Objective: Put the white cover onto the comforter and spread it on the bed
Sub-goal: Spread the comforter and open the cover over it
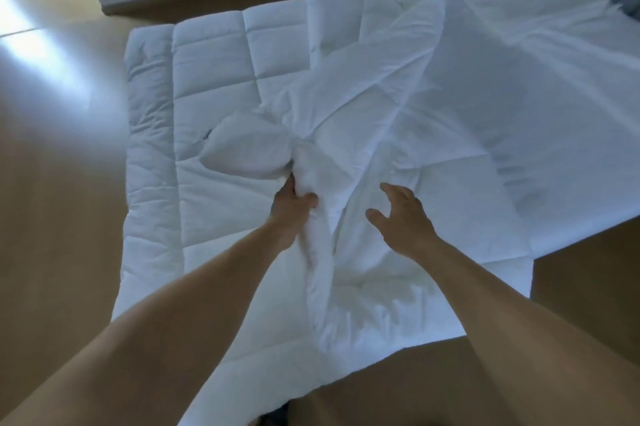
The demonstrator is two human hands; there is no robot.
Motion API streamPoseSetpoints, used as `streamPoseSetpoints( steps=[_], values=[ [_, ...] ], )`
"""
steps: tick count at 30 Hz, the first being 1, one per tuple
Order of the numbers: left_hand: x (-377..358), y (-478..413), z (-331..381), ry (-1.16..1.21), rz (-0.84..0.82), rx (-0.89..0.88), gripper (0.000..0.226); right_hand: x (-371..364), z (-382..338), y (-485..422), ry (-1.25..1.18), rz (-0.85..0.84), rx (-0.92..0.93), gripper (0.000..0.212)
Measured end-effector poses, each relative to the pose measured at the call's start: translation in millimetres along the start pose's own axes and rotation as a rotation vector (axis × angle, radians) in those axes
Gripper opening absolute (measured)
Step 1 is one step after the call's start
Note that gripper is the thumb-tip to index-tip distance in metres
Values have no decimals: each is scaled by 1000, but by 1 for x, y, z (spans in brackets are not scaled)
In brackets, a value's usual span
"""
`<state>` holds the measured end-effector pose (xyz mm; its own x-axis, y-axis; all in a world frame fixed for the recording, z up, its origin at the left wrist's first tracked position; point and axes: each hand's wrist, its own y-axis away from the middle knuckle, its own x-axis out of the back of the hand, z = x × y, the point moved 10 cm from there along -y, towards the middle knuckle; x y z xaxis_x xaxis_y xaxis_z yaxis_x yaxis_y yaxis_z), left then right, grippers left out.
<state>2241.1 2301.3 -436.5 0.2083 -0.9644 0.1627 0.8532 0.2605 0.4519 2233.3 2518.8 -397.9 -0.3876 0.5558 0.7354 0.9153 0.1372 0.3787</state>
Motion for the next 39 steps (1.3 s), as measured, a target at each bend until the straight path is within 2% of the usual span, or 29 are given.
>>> streamPoseSetpoints(
  steps=[4,6,9,12,15,16,21,23,25,26,27,29,32,35,39],
  values=[
    [-102,44,56,-100,-110,-146,72,88,48,13,-259,100,-59,64],
    [-222,112,99,-165,-234,-228,75,180,121,54,-406,183,-62,67],
    [-270,132,108,-214,-359,-296,81,208,120,55,-597,162,-20,74],
    [-343,167,121,-376,-437,-373,81,290,157,65,-694,269,13,89],
    [-400,187,134,-412,-501,-443,80,331,189,61,-712,240,20,112],
    [-416,190,136,-419,-522,-459,79,338,197,56,-713,233,37,109],
    [-489,183,142,-508,-692,-477,80,376,242,27,-506,350,-4,51],
    [-494,156,150,-404,-650,-370,64,396,257,11,-430,374,8,28],
    [-475,106,166,-308,-397,-314,37,418,272,-8,-386,402,13,12],
    [-460,77,171,-346,-230,-317,32,429,279,-19,-353,412,16,8],
    [-446,51,171,-426,-88,-302,37,438,286,-30,-305,409,22,6],
    [-423,17,156,-609,75,-144,55,453,300,-52,-222,383,31,8],
    [-418,-10,133,-606,91,48,67,469,334,-80,-188,344,8,14],
    [-446,-25,138,-482,52,61,71,478,376,-103,-314,338,-56,9],
    [-501,-39,161,-451,61,41,73,504,435,-125,-515,404,-123,17]
  ],
)
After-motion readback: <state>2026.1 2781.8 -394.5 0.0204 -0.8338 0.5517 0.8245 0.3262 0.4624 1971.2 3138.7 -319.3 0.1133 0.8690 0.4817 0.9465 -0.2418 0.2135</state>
